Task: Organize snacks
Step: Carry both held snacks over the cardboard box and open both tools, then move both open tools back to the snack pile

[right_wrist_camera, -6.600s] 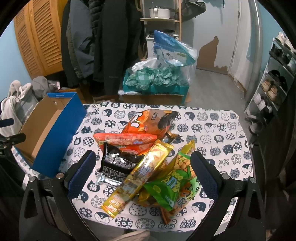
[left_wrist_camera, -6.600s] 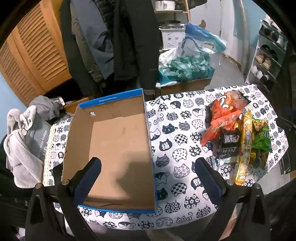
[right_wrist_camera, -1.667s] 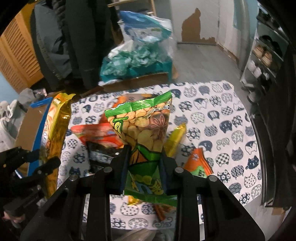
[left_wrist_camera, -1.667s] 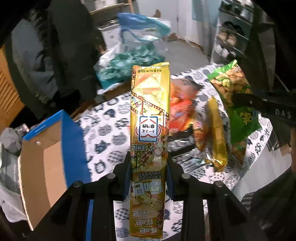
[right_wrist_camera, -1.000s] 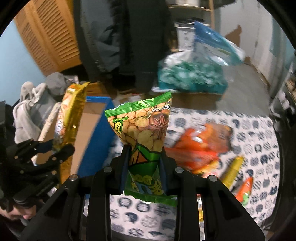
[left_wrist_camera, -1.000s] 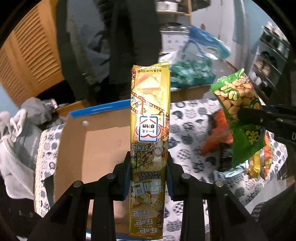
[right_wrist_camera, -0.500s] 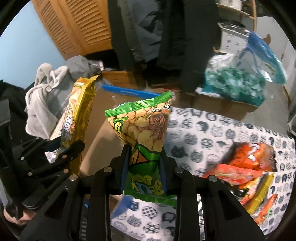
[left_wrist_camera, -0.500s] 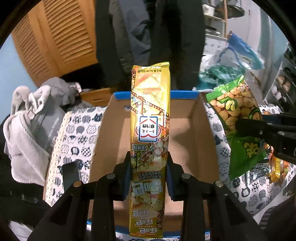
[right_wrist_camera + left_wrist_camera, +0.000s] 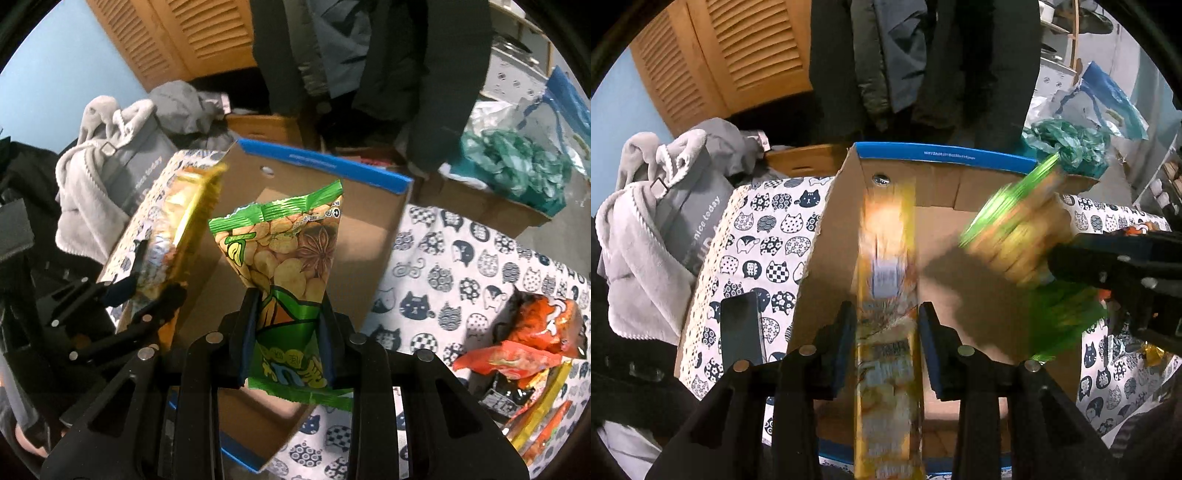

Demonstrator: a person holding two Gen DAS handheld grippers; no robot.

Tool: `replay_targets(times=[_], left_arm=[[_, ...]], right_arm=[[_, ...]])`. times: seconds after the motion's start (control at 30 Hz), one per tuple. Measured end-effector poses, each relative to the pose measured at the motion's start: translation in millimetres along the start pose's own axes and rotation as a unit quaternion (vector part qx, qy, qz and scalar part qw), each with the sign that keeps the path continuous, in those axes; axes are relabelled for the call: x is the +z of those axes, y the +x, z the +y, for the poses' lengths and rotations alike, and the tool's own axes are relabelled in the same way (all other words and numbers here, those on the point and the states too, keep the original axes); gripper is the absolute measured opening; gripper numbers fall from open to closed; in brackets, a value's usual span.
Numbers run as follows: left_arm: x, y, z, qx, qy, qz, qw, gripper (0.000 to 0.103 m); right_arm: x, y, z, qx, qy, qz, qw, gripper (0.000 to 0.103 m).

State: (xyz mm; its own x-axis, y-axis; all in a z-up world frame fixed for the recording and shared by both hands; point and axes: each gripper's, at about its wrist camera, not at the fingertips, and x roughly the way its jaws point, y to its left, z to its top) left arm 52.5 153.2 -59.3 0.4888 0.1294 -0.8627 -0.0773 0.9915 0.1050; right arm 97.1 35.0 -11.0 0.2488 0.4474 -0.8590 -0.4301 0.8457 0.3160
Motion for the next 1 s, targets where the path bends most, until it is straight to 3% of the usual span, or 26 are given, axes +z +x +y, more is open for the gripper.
replay_targets(times=[0.13,0.37,0.73,1.0], left_arm=[[2,-3,-2,0.011,0.004,-0.004,0.9999,0.060],[3,-9,-8,0.004,0.009,-0.012,0.9999,0.061],[5,-25,-47,-0.020,0.047,-0.026,0.9984,0.066],[3,-36,-99,-0.040,0.094,-0.034,0.9942,0.070]], right_arm=[[0,1,-1,-0.004,0.002,-0.003,1.000,0.053],[-4,-14,-20,-0.014,0.027,-0.019,0.999,0.065],[-26,-46,-60,-0.047,0.054,-0.033,0.997,0.069],[-62,-73,-112,-0.074,0.091,-0.035,0.992,0.069]])
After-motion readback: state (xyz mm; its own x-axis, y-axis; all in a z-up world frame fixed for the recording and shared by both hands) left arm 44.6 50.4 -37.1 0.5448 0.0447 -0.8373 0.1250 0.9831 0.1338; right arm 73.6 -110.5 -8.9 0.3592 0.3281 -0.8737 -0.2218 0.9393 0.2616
